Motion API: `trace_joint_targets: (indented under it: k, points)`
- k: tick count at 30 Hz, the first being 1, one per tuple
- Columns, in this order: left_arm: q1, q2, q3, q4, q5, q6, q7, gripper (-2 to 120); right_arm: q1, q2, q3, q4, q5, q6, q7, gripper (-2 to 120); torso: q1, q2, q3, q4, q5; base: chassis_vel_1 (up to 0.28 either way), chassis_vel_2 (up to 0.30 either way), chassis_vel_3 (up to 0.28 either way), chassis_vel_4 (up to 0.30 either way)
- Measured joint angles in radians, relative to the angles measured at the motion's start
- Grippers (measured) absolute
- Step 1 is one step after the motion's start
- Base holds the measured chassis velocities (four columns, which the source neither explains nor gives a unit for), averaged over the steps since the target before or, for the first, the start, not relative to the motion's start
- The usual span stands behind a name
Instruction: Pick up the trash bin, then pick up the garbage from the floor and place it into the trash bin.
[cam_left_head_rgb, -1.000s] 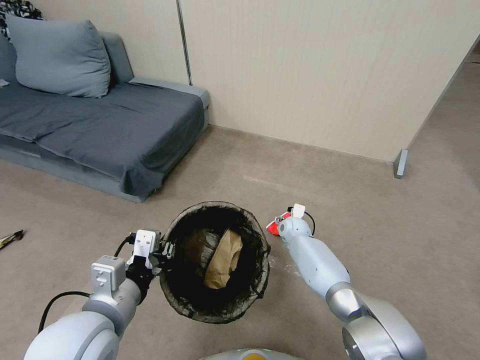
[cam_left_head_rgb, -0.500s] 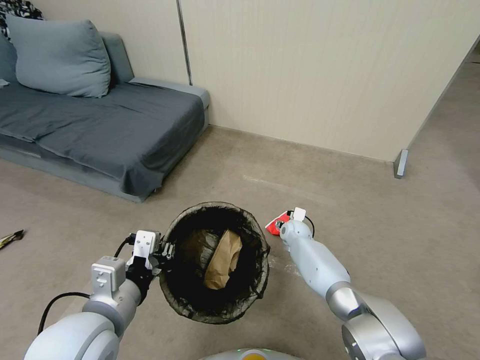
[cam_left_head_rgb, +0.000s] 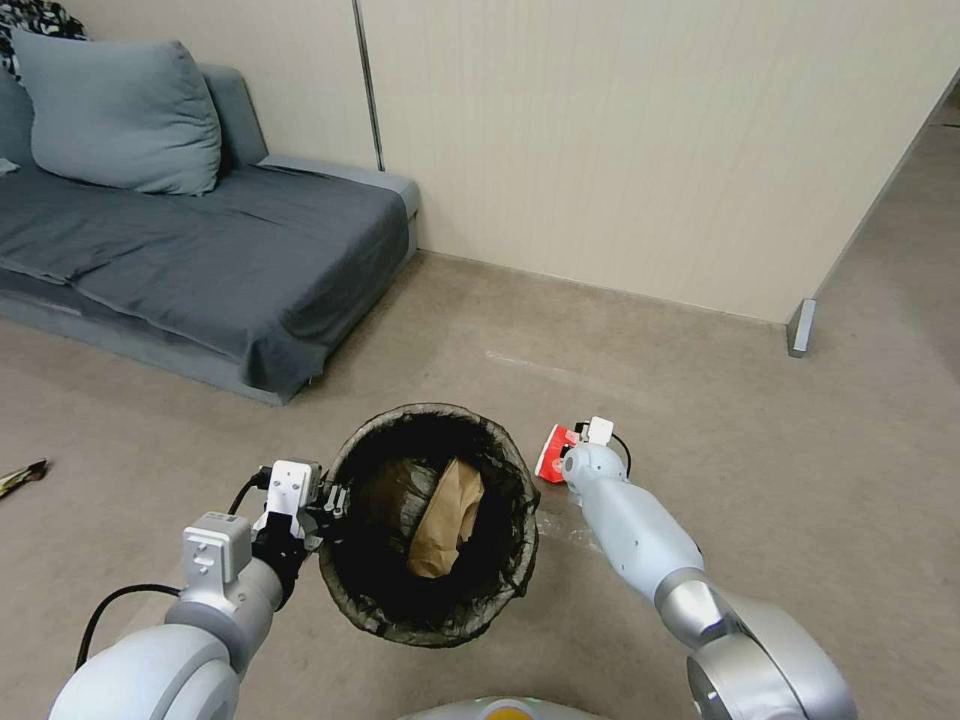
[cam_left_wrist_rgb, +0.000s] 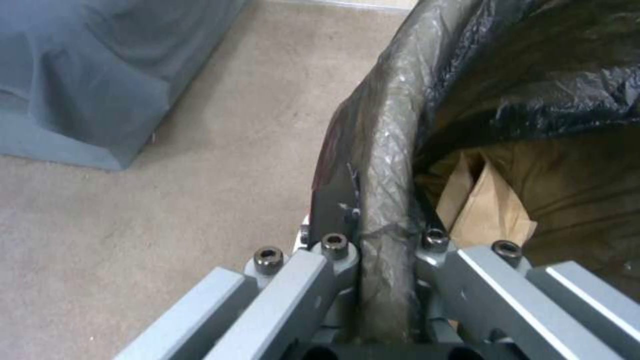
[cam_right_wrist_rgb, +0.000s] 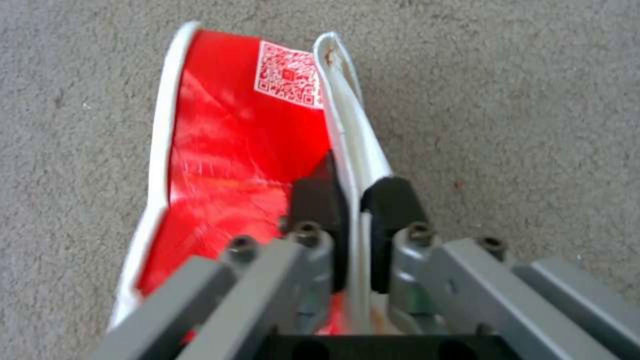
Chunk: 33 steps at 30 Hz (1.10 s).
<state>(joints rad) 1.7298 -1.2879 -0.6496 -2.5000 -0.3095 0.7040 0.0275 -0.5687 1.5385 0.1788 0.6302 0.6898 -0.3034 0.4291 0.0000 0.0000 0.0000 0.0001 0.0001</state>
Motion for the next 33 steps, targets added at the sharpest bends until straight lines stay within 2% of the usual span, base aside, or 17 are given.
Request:
trace_joint_targets:
  k: [12, 15, 16, 17, 20, 22, 24, 25, 28, 29, 31, 32, 33]
  points:
    - [0.001, 0.0, 0.007, 0.0, 0.003, -0.003, 0.0, 1, -0.028, -0.015, 0.006, 0.055, -0.088, 0.025, -0.007, 0, 0.0, 0.0, 0.0, 0.0, 0.0001, 0.0, 0.0, 0.0, 0.0]
    - [0.004, 0.0, 0.005, 0.0, 0.002, -0.003, 0.0, 1, -0.067, -0.046, 0.015, 0.186, -0.133, 0.021, -0.02, 0, 0.0, 0.0, 0.0, -0.0001, 0.0001, 0.0, 0.0, 0.0, 0.0]
    - [0.004, 0.0, 0.005, 0.0, 0.002, -0.003, 0.0, 1, -0.067, -0.046, 0.015, 0.186, -0.133, 0.021, -0.02, 0, 0.0, 0.0, 0.0, -0.0001, 0.0001, 0.0, 0.0, 0.0, 0.0]
    - [0.006, 0.0, 0.004, 0.0, 0.002, -0.003, -0.001, 1, -0.09, -0.069, 0.016, 0.272, -0.148, 0.011, -0.03, 0, 0.0, 0.0, 0.0, -0.0001, -0.0002, 0.0, 0.0, 0.0, 0.0]
    - [0.007, 0.002, 0.003, 0.0, 0.001, -0.003, -0.001, 1, -0.118, -0.11, 0.015, 0.413, -0.198, 0.008, -0.051, 0, 0.0, 0.0, 0.0, -0.0002, 0.0001, 0.0, 0.0, 0.0, 0.0]
    - [0.008, 0.004, 0.003, 0.0, -0.001, -0.003, -0.001, 1, -0.123, -0.123, 0.013, 0.456, -0.2, 0.005, -0.056, 0, 0.0, 0.0, 0.0, 0.0, 0.0, 0.0, 0.0, 0.0, 0.0]
    - [0.01, 0.008, -0.001, 0.0, -0.005, -0.003, 0.0, 1, -0.144, -0.162, 0.006, 0.596, -0.166, -0.033, -0.084, 0, 0.0, 0.0, 0.0, 0.0002, -0.0001, 0.0, 0.0, 0.0, 0.0]
    - [0.01, 0.008, -0.001, 0.0, -0.005, -0.003, 0.0, 1, -0.144, -0.162, 0.006, 0.596, -0.166, -0.033, -0.084, 0, 0.0, 0.0, 0.0, 0.0002, -0.0001, 0.0, 0.0, 0.0, 0.0]
    - [0.013, 0.009, -0.006, 0.0, -0.009, -0.002, -0.001, 1, -0.202, -0.234, -0.002, 0.806, -0.082, -0.108, -0.162, 0, 0.0, 0.0, 0.0, 0.0, -0.0002, 0.0, 0.0, 0.0, 0.0]
    - [0.013, 0.009, -0.006, 0.0, -0.009, -0.002, -0.001, 1, -0.202, -0.234, -0.002, 0.806, -0.082, -0.108, -0.162, 0, 0.0, 0.0, 0.0, 0.0, -0.0002, 0.0, 0.0, 0.0, 0.0]
    - [0.013, 0.009, -0.007, 0.0, -0.01, 0.0, -0.002, 1, -0.257, -0.292, -0.009, 0.961, -0.016, -0.14, -0.189, 0, 0.0, 0.0, 0.0, -0.0003, 0.0005, 0.0, 0.0, 0.0, 0.0]
    - [0.013, 0.009, -0.007, 0.0, -0.01, 0.0, -0.002, 1, -0.257, -0.292, -0.009, 0.961, -0.016, -0.14, -0.189, 0, 0.0, 0.0, 0.0, -0.0003, 0.0005, 0.0, 0.0, 0.0, 0.0]
    - [0.012, 0.009, -0.007, 0.0, -0.01, 0.0, -0.002, 1, -0.283, -0.319, -0.009, 1.044, 0.012, -0.152, -0.195, 0, 0.0, 0.0, 0.0, -0.0003, -0.0002, 0.0, 0.0, 0.0, 0.0]
